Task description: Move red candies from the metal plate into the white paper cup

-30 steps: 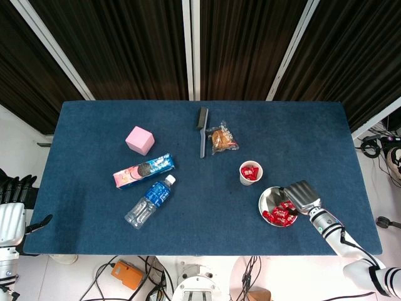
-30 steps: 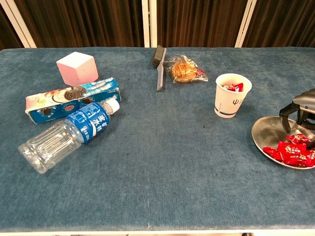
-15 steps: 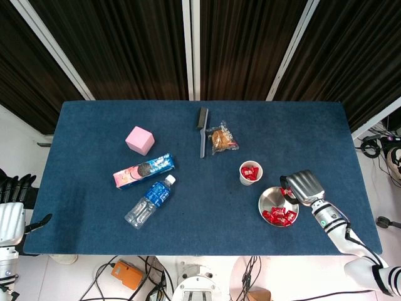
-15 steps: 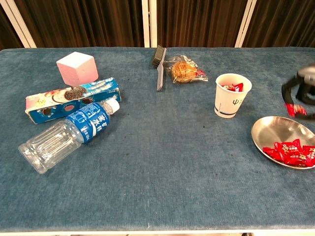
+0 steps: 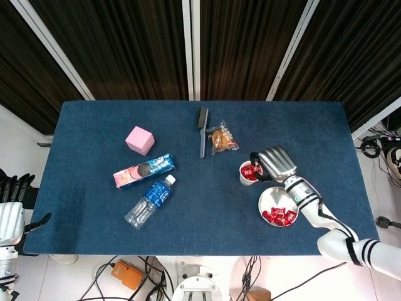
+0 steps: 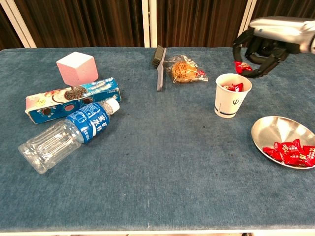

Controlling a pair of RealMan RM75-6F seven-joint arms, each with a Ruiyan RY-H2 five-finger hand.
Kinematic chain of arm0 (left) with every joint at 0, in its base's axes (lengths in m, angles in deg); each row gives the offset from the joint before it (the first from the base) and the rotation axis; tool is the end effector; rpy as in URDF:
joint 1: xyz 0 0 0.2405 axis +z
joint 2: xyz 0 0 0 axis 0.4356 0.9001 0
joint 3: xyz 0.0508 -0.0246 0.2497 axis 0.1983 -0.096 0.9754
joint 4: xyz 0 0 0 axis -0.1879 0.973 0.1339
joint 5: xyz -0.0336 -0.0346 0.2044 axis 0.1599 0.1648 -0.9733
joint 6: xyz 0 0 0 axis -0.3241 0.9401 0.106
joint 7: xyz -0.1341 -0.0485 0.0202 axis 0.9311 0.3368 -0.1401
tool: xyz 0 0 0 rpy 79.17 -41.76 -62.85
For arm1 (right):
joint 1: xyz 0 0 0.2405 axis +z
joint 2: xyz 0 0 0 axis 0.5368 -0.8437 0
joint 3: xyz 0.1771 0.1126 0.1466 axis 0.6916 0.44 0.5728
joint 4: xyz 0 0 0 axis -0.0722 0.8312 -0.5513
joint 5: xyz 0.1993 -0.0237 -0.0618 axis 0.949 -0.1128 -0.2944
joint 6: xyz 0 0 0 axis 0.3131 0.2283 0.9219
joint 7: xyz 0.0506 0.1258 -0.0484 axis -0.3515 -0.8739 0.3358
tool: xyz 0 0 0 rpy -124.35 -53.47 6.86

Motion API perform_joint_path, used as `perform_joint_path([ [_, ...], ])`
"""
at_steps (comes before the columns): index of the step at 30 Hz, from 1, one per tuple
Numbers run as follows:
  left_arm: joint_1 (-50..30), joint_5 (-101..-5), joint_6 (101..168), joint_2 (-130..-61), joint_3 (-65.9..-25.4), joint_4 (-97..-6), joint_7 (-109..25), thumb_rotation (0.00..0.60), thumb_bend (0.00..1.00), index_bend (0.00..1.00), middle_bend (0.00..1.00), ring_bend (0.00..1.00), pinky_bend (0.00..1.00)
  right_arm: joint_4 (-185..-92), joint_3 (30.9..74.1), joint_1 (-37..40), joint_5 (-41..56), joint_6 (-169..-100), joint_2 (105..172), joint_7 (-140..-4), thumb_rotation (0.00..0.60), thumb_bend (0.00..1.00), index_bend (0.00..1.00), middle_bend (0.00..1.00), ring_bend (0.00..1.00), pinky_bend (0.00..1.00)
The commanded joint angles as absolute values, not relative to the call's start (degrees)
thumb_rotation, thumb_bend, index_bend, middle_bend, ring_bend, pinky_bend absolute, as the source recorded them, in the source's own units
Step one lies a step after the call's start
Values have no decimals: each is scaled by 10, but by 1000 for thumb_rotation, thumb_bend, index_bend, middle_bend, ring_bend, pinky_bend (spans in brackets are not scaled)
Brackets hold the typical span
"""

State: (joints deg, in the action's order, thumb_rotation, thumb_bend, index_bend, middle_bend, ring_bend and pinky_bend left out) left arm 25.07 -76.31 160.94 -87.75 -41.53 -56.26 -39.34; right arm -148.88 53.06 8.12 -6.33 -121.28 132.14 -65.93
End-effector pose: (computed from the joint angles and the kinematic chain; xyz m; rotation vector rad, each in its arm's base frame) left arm -0.3512 0.1619 0.1395 -1.2516 -0.8375 -0.8835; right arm -0.1694 -0.3588 0.0446 1.9206 -0.8984 0.9720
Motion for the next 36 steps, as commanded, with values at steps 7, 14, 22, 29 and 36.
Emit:
perform_joint_path([
  [7, 253, -760, 1606, -881, -414, -556, -389, 600, 3, 90, 87, 0, 0, -1464, 527, 99, -48, -1197, 1351, -649, 600, 520, 557, 926, 1000, 1000],
  [14, 251, -762, 1605, -882, -414, -554, -388, 600, 3, 90, 87, 0, 0, -1464, 518, 92, -52, -1209, 1347, -650, 600, 516, 461, 925, 1000, 1000],
  [22, 252, -760, 1605, -880, -415, -554, -387, 600, 3, 90, 87, 0, 0, -1504, 512, 39, -81, -1298, 1298, -692, 600, 486, 429, 925, 1000, 1000],
  [29, 246, -766, 1605, -878, -417, -561, -392, 600, 3, 90, 87, 0, 0, -1538, 484, -23, -114, -1374, 1246, -709, 600, 485, 442, 925, 1000, 1000],
  [36, 242, -772, 1607, -878, -417, -571, -398, 600, 3, 90, 87, 0, 0, -1559, 449, -96, -138, -1453, 1212, -710, 600, 423, 423, 687, 681, 833],
])
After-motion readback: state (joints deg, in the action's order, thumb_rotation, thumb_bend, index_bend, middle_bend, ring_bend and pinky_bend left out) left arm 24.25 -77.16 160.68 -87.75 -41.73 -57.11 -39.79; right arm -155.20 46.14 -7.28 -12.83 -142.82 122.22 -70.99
